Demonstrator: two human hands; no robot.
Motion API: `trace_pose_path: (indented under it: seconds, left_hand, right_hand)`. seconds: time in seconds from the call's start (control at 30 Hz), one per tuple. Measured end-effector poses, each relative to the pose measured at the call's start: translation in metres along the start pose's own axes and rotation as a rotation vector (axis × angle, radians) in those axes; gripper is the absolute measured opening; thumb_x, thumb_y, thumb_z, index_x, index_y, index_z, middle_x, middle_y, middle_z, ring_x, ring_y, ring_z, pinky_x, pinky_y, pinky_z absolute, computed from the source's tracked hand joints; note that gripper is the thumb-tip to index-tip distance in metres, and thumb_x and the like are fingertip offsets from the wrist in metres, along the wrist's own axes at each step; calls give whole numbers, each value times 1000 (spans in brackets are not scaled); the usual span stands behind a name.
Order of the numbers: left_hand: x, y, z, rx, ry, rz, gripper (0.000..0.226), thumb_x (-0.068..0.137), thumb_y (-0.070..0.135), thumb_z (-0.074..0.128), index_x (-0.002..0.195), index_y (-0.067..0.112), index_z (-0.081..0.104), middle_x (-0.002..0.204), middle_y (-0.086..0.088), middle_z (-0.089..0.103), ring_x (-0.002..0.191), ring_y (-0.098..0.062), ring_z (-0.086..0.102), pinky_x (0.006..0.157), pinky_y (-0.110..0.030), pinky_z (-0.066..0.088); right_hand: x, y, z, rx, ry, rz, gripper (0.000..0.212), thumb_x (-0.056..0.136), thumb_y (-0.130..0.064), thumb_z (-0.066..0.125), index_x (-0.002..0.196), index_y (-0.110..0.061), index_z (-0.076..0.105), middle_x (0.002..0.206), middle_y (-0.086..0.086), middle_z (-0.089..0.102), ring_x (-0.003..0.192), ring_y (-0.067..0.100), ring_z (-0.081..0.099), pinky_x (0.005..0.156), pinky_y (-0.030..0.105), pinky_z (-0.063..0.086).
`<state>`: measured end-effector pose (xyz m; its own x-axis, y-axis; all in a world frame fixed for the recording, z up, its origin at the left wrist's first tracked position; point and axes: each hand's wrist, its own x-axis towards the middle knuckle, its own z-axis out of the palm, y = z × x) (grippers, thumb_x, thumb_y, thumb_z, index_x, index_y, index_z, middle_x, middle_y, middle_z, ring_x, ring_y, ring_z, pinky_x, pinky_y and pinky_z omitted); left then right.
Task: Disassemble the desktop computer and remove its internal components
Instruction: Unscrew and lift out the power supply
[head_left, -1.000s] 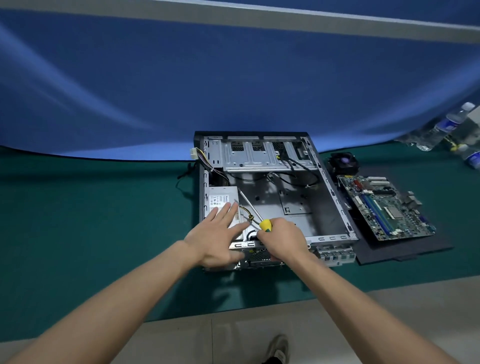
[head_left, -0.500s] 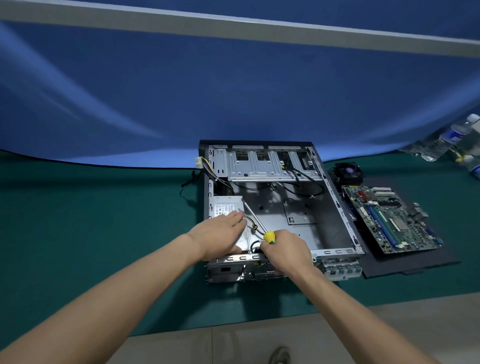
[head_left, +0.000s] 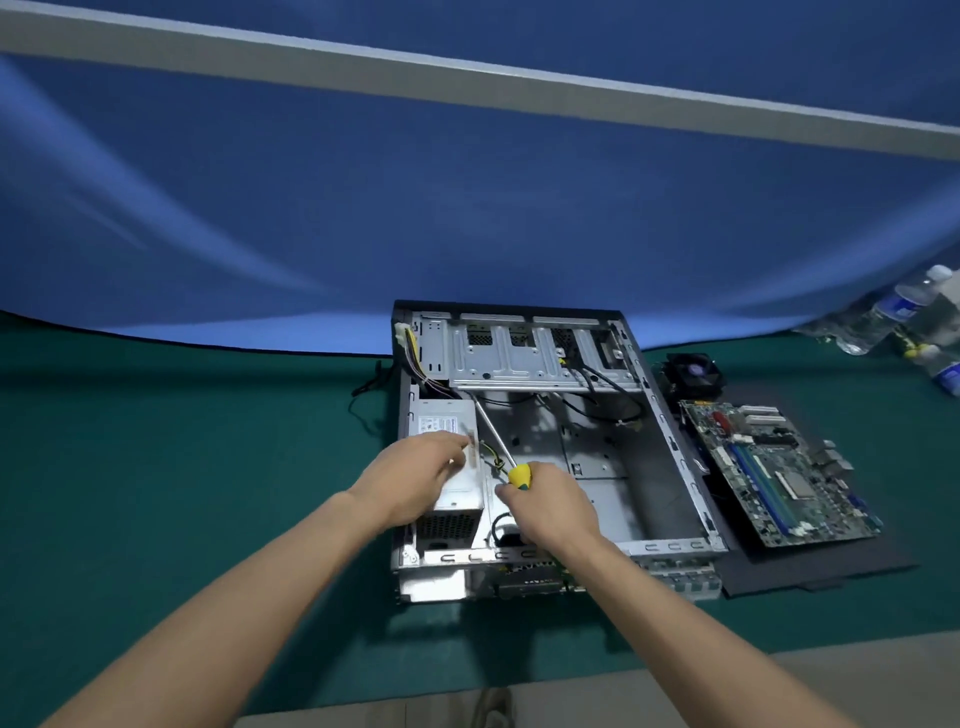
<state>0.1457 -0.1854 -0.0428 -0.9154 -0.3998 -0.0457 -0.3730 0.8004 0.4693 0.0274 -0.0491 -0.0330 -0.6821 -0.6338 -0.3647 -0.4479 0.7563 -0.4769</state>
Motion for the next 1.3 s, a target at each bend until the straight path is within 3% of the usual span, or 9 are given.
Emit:
trace_pose_path:
  seconds: [0.13, 0.23, 0.33, 0.43, 0.53, 0.73, 0.87, 1.0, 1.3]
  left_hand:
    - [1, -1, 12, -4, 210, -64, 20, 93, 11, 48, 98, 11, 68, 120, 3, 59, 118, -13, 44, 98, -22, 34]
    - [3, -8, 8, -1, 345, -186, 18, 92, 7, 49, 103, 8, 64, 116, -1, 59, 114, -18, 45, 95, -26, 34]
    - [7, -15, 4, 7, 371, -347, 31, 96, 16, 42, 126, 11, 50, 135, -2, 46, 123, -18, 37, 102, -32, 33]
    - [9, -14, 12, -47, 291, -473, 44, 99, 26, 35, 143, 15, 33, 153, -2, 24, 136, -19, 24, 110, -35, 26]
    - [11, -11, 17, 3, 334, -398, 46, 100, 25, 33, 144, 13, 33, 156, -4, 19, 139, -19, 21, 112, -33, 20]
    - [24, -14, 18, 360, 105, -175, 48, 96, 26, 33, 143, 19, 36, 157, -6, 15, 145, -20, 3, 117, -37, -3]
    - [31, -12, 19, 515, 4, -130, 58, 94, 30, 33, 149, 18, 18, 154, -8, 23, 145, -23, 3, 115, -41, -8]
    - [31, -12, 19, 558, -53, -134, 61, 95, 32, 33, 151, 20, 11, 151, -5, 31, 145, -23, 7, 115, -43, -7]
    - [27, -10, 8, 442, 2, -102, 50, 94, 30, 36, 141, 13, 33, 136, -3, 48, 131, -18, 33, 116, -35, -3]
  right_hand:
    - [23, -24, 14, 67, 37, -39, 38, 83, -56, 56, 85, -19, 51, 78, -3, 59, 76, 24, 60, 64, 35, 48]
    - [38, -36, 25, 58, 4, -18, 61, 70, -73, 59, 95, -18, 47, 91, -4, 60, 78, 20, 57, 56, 30, 37]
    - [52, -35, 29, 83, -58, 4, 73, 60, -79, 63, 101, -22, 44, 92, -8, 58, 77, 16, 55, 52, 27, 34]
    - [64, -23, 24, 60, -121, -21, 78, 54, -85, 59, 103, -26, 46, 91, -11, 63, 75, 13, 61, 68, 33, 48]
    - [72, 1, 14, 142, -186, 30, 98, 53, -83, 62, 127, -21, 45, 113, -6, 62, 99, 19, 61, 82, 37, 49]
    - [70, 37, -12, 343, -165, 44, 54, 72, -57, 72, 103, -17, 53, 76, -6, 61, 45, 12, 53, 45, 26, 44]
    - [56, 21, -15, 137, -87, 22, 69, 68, -66, 58, 123, -28, 41, 98, -7, 65, 84, 19, 63, 70, 36, 50]
    - [55, -9, -9, -95, -140, 72, 112, 58, -86, 52, 143, -22, 17, 123, 2, 59, 109, 26, 59, 69, 31, 38]
    - [62, -24, -27, -115, -180, -7, 103, 53, -64, 69, 136, -24, 24, 88, -6, 58, 75, 19, 56, 53, 27, 35]
